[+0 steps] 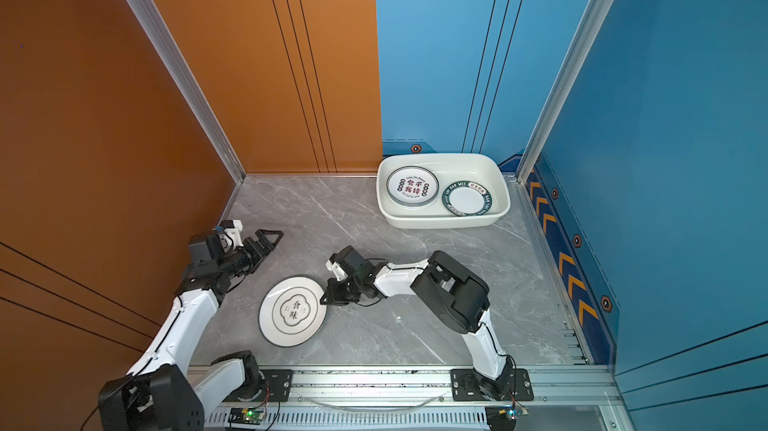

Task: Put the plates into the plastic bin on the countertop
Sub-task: 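Grip the cloud-emblem plate edge with right gripper and tilt it upright, then slide the upright plate toward the left gripper while left gripper approaches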

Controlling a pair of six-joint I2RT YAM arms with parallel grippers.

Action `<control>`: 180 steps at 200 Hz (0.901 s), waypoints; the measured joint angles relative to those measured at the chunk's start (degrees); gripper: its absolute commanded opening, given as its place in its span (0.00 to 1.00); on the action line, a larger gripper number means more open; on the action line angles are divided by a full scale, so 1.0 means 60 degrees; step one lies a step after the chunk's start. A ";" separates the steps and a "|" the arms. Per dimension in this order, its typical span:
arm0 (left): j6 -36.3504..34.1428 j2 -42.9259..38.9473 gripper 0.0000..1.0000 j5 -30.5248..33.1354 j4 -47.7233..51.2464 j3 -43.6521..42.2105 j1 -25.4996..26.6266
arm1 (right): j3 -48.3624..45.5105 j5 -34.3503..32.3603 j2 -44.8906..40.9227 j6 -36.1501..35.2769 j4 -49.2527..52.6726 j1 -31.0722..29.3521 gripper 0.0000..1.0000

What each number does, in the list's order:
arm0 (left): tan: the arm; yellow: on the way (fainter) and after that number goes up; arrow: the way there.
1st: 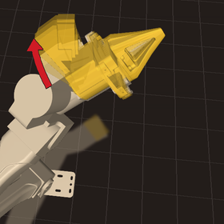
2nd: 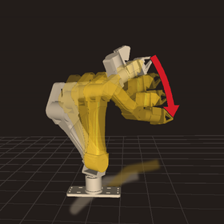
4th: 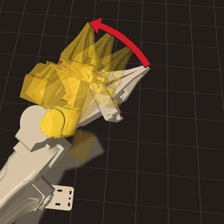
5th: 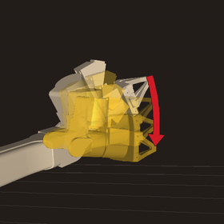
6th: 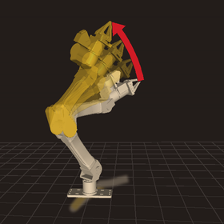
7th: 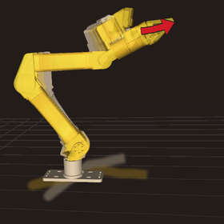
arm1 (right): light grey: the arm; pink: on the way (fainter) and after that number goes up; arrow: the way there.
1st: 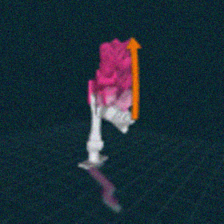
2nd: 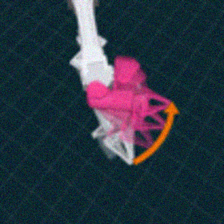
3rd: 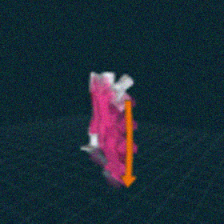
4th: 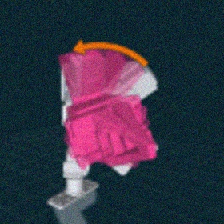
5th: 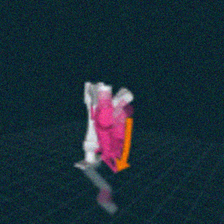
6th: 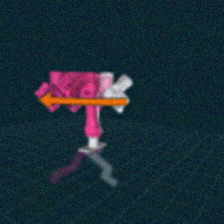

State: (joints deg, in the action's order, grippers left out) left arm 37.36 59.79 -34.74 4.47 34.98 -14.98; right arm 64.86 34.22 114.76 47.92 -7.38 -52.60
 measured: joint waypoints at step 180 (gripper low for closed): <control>0.0280 0.0801 0.98 -0.0368 -0.2794 -0.0208 0.4186 | -0.0787 0.0229 -0.5665 -0.2521 0.4809 0.5595 0.00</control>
State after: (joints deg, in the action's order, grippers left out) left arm 39.05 64.60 -36.95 -12.29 33.74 10.13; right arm 60.14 35.59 80.77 32.80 21.47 -19.03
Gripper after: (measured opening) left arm 0.979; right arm 0.081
